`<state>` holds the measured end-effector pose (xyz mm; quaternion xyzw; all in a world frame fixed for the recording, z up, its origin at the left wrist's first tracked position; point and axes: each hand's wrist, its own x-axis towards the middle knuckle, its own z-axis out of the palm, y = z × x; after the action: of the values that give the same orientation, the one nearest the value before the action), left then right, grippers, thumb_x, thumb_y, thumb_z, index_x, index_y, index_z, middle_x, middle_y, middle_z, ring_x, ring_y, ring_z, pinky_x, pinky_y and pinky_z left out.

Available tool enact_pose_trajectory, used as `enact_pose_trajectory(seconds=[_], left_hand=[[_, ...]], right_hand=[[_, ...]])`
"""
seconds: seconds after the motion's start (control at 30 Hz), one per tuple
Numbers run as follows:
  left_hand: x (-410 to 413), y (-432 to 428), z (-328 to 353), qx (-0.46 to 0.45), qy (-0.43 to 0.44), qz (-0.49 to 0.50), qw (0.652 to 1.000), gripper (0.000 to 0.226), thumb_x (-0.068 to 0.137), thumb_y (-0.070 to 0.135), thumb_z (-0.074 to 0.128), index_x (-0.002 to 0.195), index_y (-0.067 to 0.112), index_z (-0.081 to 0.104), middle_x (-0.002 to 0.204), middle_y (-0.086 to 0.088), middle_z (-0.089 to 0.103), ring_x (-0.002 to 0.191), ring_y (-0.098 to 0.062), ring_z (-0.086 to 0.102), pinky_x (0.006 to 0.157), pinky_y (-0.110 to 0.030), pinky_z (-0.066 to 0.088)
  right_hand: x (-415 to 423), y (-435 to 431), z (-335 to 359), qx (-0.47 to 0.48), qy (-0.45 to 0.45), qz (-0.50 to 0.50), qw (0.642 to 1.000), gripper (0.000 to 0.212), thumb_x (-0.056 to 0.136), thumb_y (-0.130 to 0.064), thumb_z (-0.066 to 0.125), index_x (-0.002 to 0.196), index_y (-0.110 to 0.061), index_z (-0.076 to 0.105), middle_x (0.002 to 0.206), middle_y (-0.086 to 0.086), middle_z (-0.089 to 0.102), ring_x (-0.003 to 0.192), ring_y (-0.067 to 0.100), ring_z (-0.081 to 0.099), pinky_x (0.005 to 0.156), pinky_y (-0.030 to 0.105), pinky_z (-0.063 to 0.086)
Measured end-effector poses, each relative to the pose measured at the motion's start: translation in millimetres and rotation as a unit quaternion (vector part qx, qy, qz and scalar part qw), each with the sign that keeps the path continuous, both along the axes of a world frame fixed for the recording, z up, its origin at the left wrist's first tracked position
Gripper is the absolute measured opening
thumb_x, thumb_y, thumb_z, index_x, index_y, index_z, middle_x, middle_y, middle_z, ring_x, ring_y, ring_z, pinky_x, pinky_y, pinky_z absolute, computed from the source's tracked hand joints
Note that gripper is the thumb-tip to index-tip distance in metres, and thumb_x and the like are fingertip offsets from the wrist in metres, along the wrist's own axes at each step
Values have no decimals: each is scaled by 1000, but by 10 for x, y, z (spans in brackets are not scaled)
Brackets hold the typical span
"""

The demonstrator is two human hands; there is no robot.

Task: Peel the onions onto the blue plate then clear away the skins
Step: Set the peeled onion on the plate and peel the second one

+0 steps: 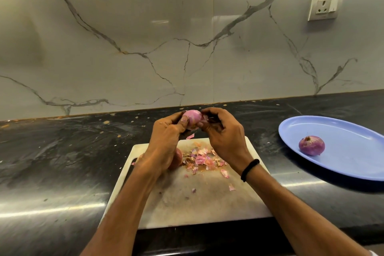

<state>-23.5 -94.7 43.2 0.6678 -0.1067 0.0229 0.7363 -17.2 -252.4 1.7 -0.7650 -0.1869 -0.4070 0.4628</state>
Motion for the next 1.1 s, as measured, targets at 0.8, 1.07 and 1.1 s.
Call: enact_pose_trajectory(seconds=[0.8, 1.07, 1.1], left_hand=[[-2, -33, -25, -77, 22, -43, 996, 40, 79, 1, 65, 119, 4, 67, 119, -13, 68, 113, -31, 66, 97, -46, 54], [-1, -26, 28, -162, 50, -41, 985, 35, 93, 15, 57, 122, -4, 61, 122, -22, 67, 110, -31, 67, 92, -36, 58], [6, -31, 25, -157, 41, -35, 986, 44, 87, 19, 63, 123, -5, 60, 123, -23, 66, 108, -31, 67, 90, -36, 59]], right_hand=[[36, -102, 5, 4, 83, -95, 992, 15, 89, 5, 59, 94, -8, 64, 88, 3, 66, 81, 16, 61, 68, 13, 46], [-3, -88, 16, -3, 71, -68, 995, 15, 90, -3, 66, 103, -9, 65, 100, 4, 67, 91, 14, 63, 79, 23, 54], [-13, -81, 31, 23, 85, -24, 996, 18, 91, -13, 68, 109, -11, 65, 105, 4, 67, 95, 14, 65, 83, 27, 57]])
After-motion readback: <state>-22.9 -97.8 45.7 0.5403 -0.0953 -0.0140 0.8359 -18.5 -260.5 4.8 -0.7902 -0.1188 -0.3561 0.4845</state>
